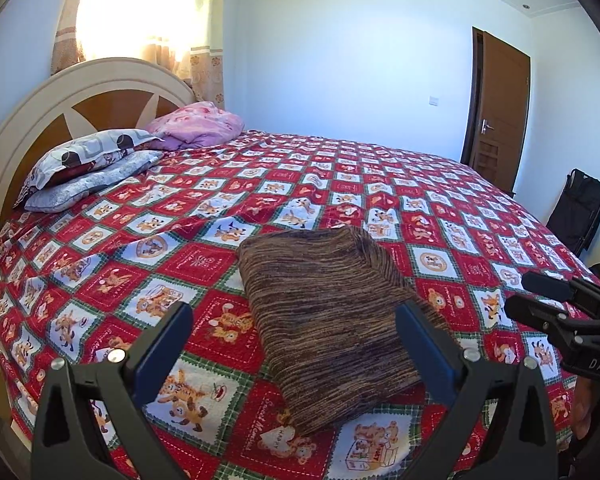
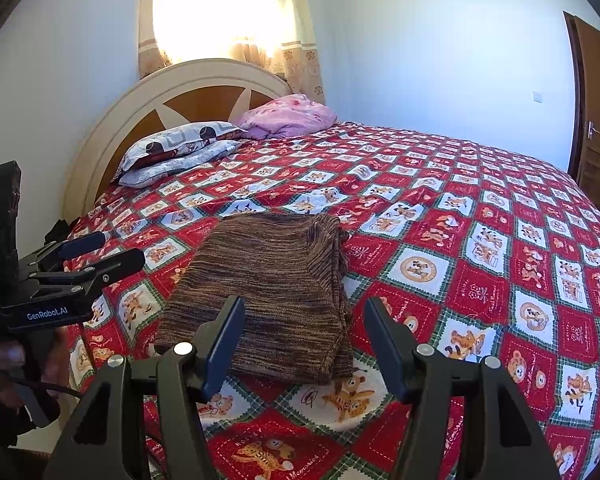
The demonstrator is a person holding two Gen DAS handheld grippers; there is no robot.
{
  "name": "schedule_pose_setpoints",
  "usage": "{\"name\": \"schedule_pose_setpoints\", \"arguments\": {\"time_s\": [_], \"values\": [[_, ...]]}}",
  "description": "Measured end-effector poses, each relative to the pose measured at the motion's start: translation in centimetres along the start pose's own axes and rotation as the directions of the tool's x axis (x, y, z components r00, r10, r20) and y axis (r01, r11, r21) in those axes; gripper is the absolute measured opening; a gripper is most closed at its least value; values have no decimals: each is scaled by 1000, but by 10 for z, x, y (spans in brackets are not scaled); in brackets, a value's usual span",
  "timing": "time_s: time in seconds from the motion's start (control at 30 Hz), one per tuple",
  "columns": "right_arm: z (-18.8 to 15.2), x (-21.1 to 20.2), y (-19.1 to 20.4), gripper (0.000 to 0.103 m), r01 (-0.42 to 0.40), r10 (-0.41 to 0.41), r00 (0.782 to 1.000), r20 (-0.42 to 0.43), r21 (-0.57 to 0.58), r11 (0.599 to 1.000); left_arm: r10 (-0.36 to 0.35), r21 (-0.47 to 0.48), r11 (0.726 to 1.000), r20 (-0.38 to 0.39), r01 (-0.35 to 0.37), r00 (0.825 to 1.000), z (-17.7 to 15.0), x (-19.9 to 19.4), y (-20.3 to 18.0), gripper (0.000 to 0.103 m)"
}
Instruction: Fold small clothes
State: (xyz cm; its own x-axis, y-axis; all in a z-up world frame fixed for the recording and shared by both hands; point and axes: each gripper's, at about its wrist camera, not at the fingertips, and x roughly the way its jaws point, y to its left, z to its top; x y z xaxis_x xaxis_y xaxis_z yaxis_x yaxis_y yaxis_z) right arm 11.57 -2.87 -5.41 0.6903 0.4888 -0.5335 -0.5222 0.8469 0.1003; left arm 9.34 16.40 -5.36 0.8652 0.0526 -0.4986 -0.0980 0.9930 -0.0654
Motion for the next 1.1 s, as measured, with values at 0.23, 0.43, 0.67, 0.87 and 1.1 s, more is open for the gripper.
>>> {"name": "schedule_pose_setpoints", "arguments": {"time_s": [0.23,0.43,0.67,0.87,1.1], "values": [[3,-7,2,63,6,-6,1000,28,3,1000,-4,5,1000,1,4,1000,0,0,-1,103],[3,-7,2,63,6,-6,1000,28,6,1000,-7,9,1000,1,7,1000,-1,0,-3,103],[4,-10,6,63,3,-3,999,42,0,1000,-18,7,1000,-7,19,1000,-1,0,-5,103],[5,-12,8,63,4,-4,999,49,-2,1000,-30,17,999,-1,30,1000,0,-2,-6,103],[5,-15,9,63,10,-10,998,67,-7,1000,-30,19,999,-16,31,999,3,-2,-5,103]]}}
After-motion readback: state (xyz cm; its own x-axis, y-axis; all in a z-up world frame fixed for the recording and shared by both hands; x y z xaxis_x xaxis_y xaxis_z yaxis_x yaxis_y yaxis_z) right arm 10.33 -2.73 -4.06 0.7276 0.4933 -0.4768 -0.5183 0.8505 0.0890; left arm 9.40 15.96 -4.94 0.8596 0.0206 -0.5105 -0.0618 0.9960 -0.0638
